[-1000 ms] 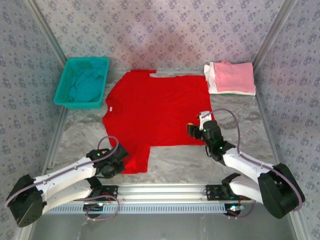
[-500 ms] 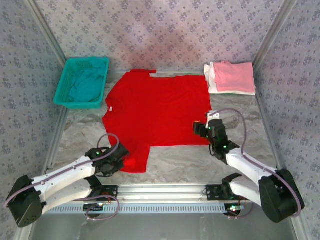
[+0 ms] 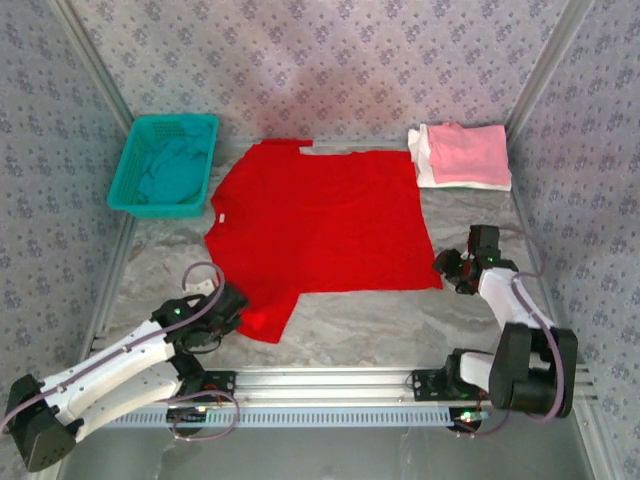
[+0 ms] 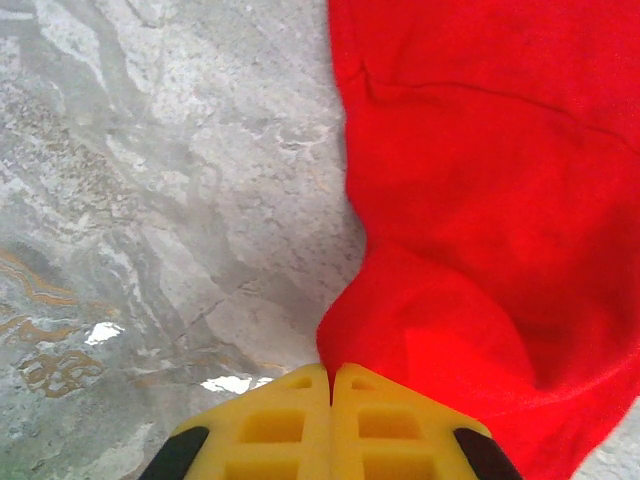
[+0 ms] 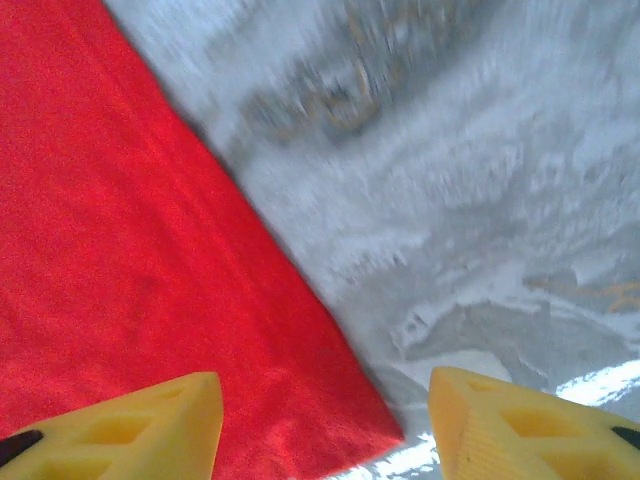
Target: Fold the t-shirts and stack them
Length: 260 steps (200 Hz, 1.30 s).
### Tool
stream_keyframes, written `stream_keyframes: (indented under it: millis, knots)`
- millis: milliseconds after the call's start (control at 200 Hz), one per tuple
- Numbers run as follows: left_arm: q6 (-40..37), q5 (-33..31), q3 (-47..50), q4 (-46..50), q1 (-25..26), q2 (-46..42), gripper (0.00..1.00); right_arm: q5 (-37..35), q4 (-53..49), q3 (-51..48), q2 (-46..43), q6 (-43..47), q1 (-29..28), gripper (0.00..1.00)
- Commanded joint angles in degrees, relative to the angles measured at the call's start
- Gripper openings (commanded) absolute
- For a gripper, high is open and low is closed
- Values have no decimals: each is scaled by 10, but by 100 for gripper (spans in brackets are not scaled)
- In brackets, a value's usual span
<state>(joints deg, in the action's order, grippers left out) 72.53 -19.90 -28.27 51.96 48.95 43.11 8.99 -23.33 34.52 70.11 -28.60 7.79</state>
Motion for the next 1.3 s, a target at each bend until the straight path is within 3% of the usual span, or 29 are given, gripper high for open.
stream_keyframes:
  millis: [0,245,405,575,735,884,1014,1294]
  knots:
    - [1,-20,2,4,-5,-4,0,36,-53,35,43,21,-1,55]
    - [-5,-27,7,-2,-9,-7,0,39,-17,22,78,9,-15,51]
    - [-6,-34,6,3,-11,-18,0,45,-8,20,84,1,-32,43]
    - [-20,-38,0,11,-13,-42,0,45,-14,19,78,-8,-40,21]
    - [-5,-60,-22,71,-14,-92,0,26,-55,13,25,-13,-39,9]
    - [-9,-62,-27,93,-14,-145,0,19,-93,3,-34,-21,-38,4]
    - [-25,-63,-50,112,-10,-140,0,25,-145,-13,-85,-31,-38,1]
    - [-38,-152,-137,190,26,-144,0,20,-205,-13,-176,-52,-37,0]
